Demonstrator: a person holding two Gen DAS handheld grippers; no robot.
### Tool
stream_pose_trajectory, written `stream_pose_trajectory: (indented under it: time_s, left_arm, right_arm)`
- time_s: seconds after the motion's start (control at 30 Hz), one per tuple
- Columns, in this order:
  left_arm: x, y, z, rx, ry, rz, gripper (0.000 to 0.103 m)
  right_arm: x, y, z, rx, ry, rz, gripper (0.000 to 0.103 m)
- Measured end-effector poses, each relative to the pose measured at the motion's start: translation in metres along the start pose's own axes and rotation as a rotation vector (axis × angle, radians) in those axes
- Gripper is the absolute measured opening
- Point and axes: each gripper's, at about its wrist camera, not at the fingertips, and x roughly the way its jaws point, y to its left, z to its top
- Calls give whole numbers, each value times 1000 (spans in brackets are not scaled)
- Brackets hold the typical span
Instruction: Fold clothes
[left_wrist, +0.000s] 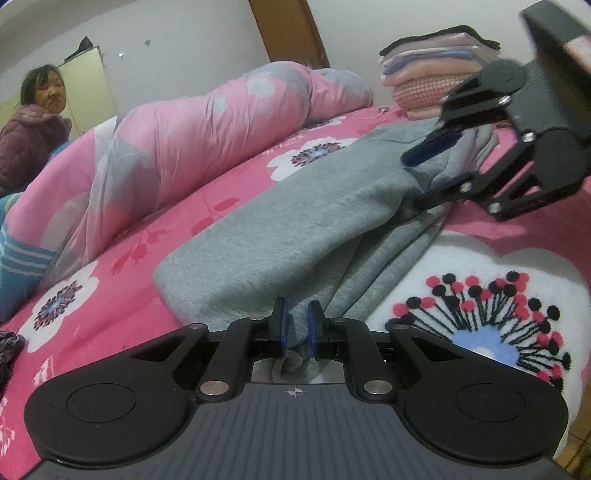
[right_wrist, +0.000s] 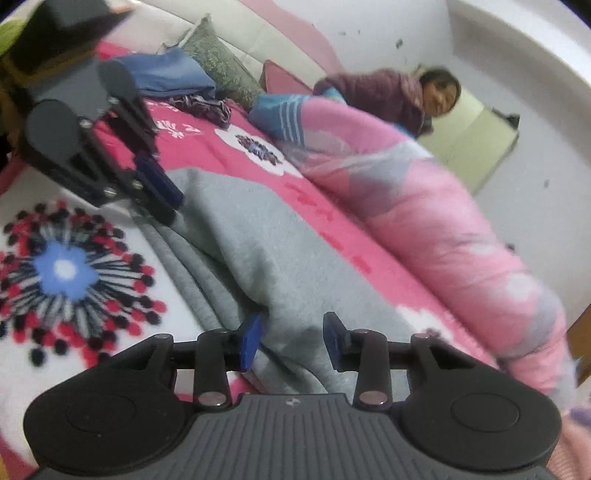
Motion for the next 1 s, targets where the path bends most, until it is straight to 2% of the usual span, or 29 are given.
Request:
stream_pose_trajectory:
  time_s: [0.13,0.17,0.2,0.27,0.33,0.37,0.43,0.5,0.57,0.63,0.7,0.8,0.9,1.0]
  left_arm:
    - [1,1,0,1,1,-2,12]
    - [1,1,-1,-1,0,-2,12]
    - [1,0,-1,-1,-1,-2,12]
    - [1,0,-1,0,-1,-2,12]
    - [1,0,-1,-1,0,-4,12]
    - [1,1,-1,-2,1,-5,12]
    - [1,0,-1,-1,1,-6,12]
    - [1,0,-1,0,1,-6,12]
    - [0,0,-2,-5,-2,-3,12]
    - [-1,1,-3,-15,-6,-2,12]
    - [-3,2,-5,-31,-11,-6,12]
    - [-4,5,-6,-55,-15,-13,12]
    - [-5,5,-6,-79,-12,-7,12]
    - [-8,4,-6,-108,-6,11,12]
  right_arm:
    - [15,-11,-6,67,31,65,37]
    - [19,-15,-5,95,39,67,32]
    - [21,-17,-3,109,49,39,11]
    - [20,-11,2,105,35,-38,11]
    - [14,8,3,44,6,-159,10]
    - [14,22,1,-24,6,-222,10]
    - [28,49,-11,-207,59,-307,13]
    - [38,71,-30,-377,81,-361,15]
    - [31,70,-28,-390,93,-362,17]
    - [17,64,-29,-409,98,-354,31]
    - [-3,51,-32,-376,102,-335,33]
    - [-36,12,-21,-111,87,-210,32]
    - [-46,-29,2,224,-9,-108,30]
    - [-33,-42,22,420,-114,-53,28]
